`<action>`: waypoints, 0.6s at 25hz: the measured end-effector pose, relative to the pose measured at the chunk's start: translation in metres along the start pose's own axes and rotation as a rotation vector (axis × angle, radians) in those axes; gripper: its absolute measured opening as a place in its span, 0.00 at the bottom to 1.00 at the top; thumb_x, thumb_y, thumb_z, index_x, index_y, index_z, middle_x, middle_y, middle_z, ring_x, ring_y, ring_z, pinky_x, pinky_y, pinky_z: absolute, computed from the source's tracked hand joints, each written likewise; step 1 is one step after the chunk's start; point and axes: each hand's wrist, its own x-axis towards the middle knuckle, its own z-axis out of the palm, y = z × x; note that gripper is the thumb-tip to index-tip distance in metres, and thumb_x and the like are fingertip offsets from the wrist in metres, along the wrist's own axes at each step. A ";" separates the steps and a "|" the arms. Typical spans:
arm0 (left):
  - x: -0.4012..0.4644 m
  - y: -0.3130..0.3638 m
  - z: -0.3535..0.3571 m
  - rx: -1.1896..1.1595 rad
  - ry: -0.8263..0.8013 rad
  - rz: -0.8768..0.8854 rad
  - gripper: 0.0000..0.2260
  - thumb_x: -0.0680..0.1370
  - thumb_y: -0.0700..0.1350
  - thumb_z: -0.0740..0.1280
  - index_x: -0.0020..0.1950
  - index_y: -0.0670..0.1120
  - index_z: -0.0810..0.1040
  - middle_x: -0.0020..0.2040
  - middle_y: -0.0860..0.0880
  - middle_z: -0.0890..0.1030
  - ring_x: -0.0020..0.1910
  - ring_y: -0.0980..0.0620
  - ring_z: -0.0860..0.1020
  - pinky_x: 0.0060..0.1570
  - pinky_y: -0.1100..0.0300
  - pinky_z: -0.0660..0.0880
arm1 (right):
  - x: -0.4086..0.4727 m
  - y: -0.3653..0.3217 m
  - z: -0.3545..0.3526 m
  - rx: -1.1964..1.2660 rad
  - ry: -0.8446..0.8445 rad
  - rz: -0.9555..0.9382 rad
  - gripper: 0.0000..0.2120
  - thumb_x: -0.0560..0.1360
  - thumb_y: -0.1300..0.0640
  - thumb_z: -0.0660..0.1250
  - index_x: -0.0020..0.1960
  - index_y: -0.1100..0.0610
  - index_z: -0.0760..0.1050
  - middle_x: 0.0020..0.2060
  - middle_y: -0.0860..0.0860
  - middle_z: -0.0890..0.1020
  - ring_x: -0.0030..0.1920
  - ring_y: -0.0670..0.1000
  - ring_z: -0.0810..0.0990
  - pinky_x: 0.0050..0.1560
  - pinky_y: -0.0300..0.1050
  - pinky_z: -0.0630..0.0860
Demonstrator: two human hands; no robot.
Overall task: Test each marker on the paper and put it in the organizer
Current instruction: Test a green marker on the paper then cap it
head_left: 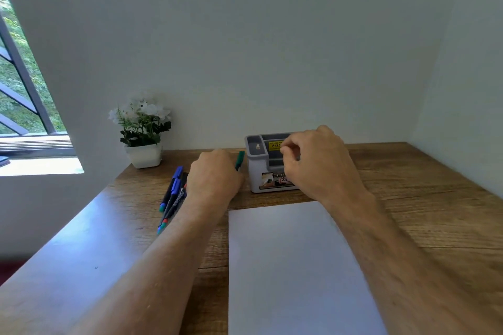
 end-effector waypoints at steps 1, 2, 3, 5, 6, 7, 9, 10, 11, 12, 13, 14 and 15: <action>-0.001 -0.003 -0.006 -0.093 0.045 -0.017 0.13 0.73 0.53 0.73 0.34 0.47 0.75 0.31 0.49 0.78 0.29 0.52 0.77 0.26 0.60 0.70 | 0.000 0.000 0.000 0.009 0.016 -0.004 0.09 0.77 0.53 0.64 0.50 0.53 0.82 0.40 0.49 0.84 0.47 0.51 0.74 0.50 0.55 0.76; -0.001 -0.005 -0.012 -0.200 0.097 -0.029 0.12 0.72 0.53 0.73 0.34 0.47 0.79 0.30 0.50 0.79 0.29 0.53 0.78 0.26 0.61 0.72 | 0.000 0.000 0.000 0.021 0.035 -0.008 0.09 0.77 0.53 0.64 0.51 0.53 0.82 0.41 0.49 0.84 0.47 0.51 0.74 0.49 0.55 0.76; -0.004 -0.007 -0.018 -0.313 0.150 -0.034 0.11 0.71 0.54 0.73 0.34 0.48 0.81 0.28 0.53 0.79 0.29 0.55 0.78 0.27 0.63 0.72 | -0.001 0.001 -0.001 0.033 0.054 -0.013 0.09 0.77 0.54 0.64 0.53 0.53 0.82 0.42 0.49 0.84 0.47 0.51 0.74 0.49 0.54 0.76; -0.012 -0.005 -0.027 -0.524 0.233 -0.031 0.11 0.72 0.56 0.72 0.36 0.51 0.84 0.26 0.58 0.79 0.28 0.60 0.79 0.26 0.66 0.72 | -0.003 0.000 -0.002 0.067 0.092 -0.022 0.10 0.77 0.55 0.65 0.55 0.54 0.81 0.44 0.49 0.85 0.48 0.50 0.74 0.48 0.52 0.76; -0.017 -0.002 -0.029 -0.611 0.245 -0.016 0.10 0.72 0.57 0.72 0.37 0.52 0.84 0.27 0.60 0.80 0.29 0.63 0.79 0.25 0.69 0.71 | -0.004 -0.001 -0.002 0.088 0.109 -0.026 0.10 0.77 0.55 0.65 0.56 0.54 0.81 0.45 0.49 0.85 0.48 0.49 0.74 0.48 0.49 0.77; -0.022 0.002 -0.029 -0.684 0.242 0.014 0.09 0.73 0.57 0.72 0.38 0.54 0.84 0.28 0.61 0.80 0.31 0.66 0.80 0.25 0.73 0.70 | -0.004 -0.001 -0.001 0.116 0.123 -0.024 0.11 0.78 0.56 0.65 0.57 0.54 0.81 0.47 0.49 0.85 0.49 0.49 0.75 0.48 0.47 0.77; -0.030 0.009 -0.027 -0.805 0.234 0.089 0.06 0.74 0.56 0.73 0.41 0.55 0.84 0.31 0.61 0.82 0.32 0.68 0.80 0.26 0.73 0.72 | -0.006 -0.005 0.004 0.228 0.149 0.003 0.12 0.79 0.54 0.65 0.60 0.54 0.80 0.51 0.48 0.85 0.51 0.47 0.78 0.51 0.45 0.79; -0.033 0.012 -0.026 -0.864 0.228 0.122 0.05 0.74 0.54 0.73 0.42 0.54 0.85 0.32 0.60 0.83 0.32 0.67 0.80 0.27 0.73 0.73 | -0.006 -0.006 0.006 0.304 0.152 0.035 0.14 0.80 0.52 0.64 0.62 0.54 0.80 0.54 0.48 0.84 0.53 0.45 0.79 0.52 0.43 0.80; -0.036 0.015 -0.025 -0.918 0.214 0.154 0.05 0.75 0.53 0.73 0.43 0.54 0.85 0.32 0.60 0.83 0.31 0.65 0.80 0.28 0.72 0.73 | -0.006 -0.007 0.008 0.385 0.145 0.075 0.16 0.80 0.49 0.63 0.64 0.53 0.78 0.56 0.47 0.83 0.53 0.42 0.79 0.52 0.37 0.79; -0.038 0.018 -0.023 -0.959 0.195 0.187 0.04 0.75 0.52 0.73 0.43 0.53 0.85 0.33 0.59 0.84 0.30 0.64 0.80 0.28 0.71 0.74 | -0.006 -0.008 0.009 0.470 0.130 0.116 0.18 0.81 0.46 0.62 0.66 0.52 0.77 0.57 0.46 0.82 0.52 0.38 0.79 0.50 0.30 0.76; -0.041 0.020 -0.022 -0.984 0.171 0.221 0.03 0.75 0.51 0.73 0.43 0.54 0.85 0.33 0.59 0.84 0.30 0.62 0.81 0.28 0.70 0.75 | -0.005 -0.008 0.009 0.562 0.109 0.152 0.20 0.80 0.43 0.61 0.68 0.51 0.76 0.57 0.44 0.81 0.51 0.33 0.78 0.48 0.25 0.74; -0.044 0.022 -0.020 -0.993 0.146 0.256 0.02 0.74 0.51 0.74 0.43 0.54 0.85 0.34 0.58 0.84 0.31 0.60 0.82 0.29 0.68 0.77 | -0.005 -0.009 0.009 0.650 0.095 0.175 0.20 0.80 0.42 0.61 0.67 0.50 0.76 0.56 0.42 0.81 0.51 0.31 0.78 0.48 0.25 0.74; -0.047 0.024 -0.018 -0.988 0.120 0.293 0.02 0.74 0.50 0.74 0.44 0.54 0.85 0.35 0.58 0.85 0.32 0.59 0.82 0.30 0.66 0.78 | -0.004 -0.009 0.009 0.729 0.092 0.189 0.18 0.80 0.43 0.61 0.64 0.48 0.78 0.54 0.42 0.83 0.51 0.32 0.79 0.49 0.28 0.75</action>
